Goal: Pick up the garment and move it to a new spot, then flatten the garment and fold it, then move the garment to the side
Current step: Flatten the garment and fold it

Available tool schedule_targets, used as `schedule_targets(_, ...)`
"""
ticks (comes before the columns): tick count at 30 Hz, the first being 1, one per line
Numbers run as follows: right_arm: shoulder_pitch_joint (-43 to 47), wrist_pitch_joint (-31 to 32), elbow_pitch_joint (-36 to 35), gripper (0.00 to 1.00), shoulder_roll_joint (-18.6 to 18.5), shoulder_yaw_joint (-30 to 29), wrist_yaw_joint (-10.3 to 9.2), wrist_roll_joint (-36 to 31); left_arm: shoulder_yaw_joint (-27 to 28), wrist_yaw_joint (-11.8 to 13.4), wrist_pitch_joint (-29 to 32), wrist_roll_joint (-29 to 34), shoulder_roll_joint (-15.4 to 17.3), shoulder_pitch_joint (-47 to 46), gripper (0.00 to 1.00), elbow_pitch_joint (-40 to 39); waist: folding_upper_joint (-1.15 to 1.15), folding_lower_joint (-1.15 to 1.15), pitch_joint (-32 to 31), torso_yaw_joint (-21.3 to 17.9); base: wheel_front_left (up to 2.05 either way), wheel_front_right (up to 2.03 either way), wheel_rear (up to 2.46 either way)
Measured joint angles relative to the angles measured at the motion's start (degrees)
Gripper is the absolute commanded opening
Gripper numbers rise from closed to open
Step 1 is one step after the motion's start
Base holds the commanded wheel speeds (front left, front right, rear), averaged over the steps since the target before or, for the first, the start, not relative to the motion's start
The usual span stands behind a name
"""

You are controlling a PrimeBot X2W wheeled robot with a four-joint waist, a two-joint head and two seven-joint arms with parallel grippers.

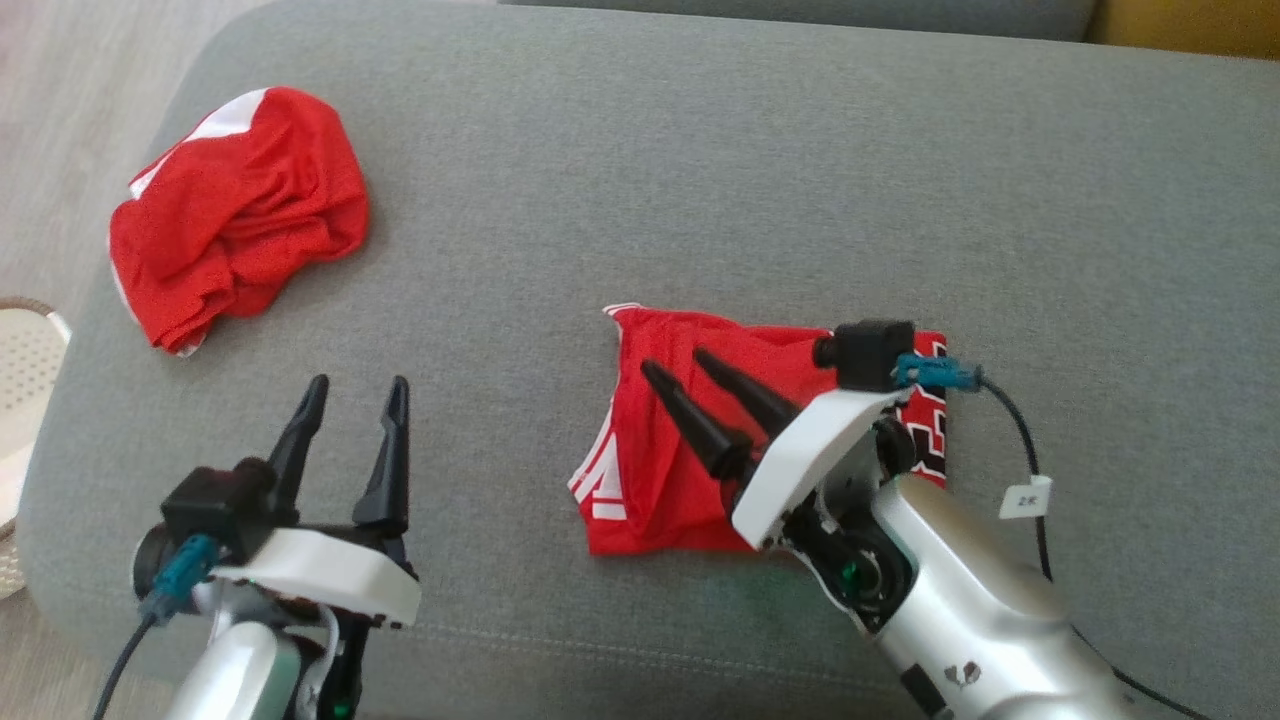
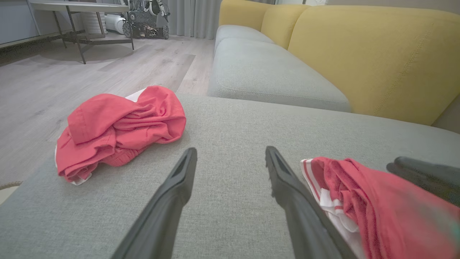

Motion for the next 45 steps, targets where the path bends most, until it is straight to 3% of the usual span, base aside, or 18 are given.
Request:
schedule_targets(6,-1.02,-7.12,-2.25,1.00,-1.23,-4.22,0.00,-3.32,0.75,0.10,-0.45,0.00,0.60,0.04,1.00,0.32,0.00,0.00,-0.36,-1.58,0.00,0.00,0.00)
schedule_targets(11,-0.55,-10.73,-4.60,1.00,-6.31,-12.90,0.00,-10.10,1.43,1.07,-0.45,0.01,1.34,0.26,1.00,-0.37,0.00,0.00,-0.86,-3.28,0.00,0.00,0.00)
schedule_targets(16,5.59,-10.87,-9.12,1.00,-9.01,-23.36,0.00,-17.00,2.21,1.70,-0.44,0.01,2.08,0.50,1.00,-1.40,0.00,0.00,-1.56,-5.00,0.00,0.00,0.00)
schedule_targets(23,17.03,-7.16,-19.87,1.00,-9.04,-35.09,0.00,-26.24,2.56,2.87,-0.15,0.00,3.02,2.77,1.00,-2.77,0.00,0.00,-2.70,-6.54,0.00,0.00,0.00)
schedule_targets(32,23.92,-3.04,-30.07,1.00,-5.01,-39.76,0.00,-33.09,2.53,3.55,1.08,0.02,4.39,4.77,1.00,-3.92,0.00,0.00,-5.11,-7.47,0.00,0.00,0.00)
schedule_targets(45,31.12,-0.19,-32.10,1.00,-2.77,-40.91,0.00,-34.38,1.31,4.12,3.16,0.41,5.60,9.45,1.00,-4.91,0.00,0.00,-10.04,-7.79,0.00,0.00,0.00)
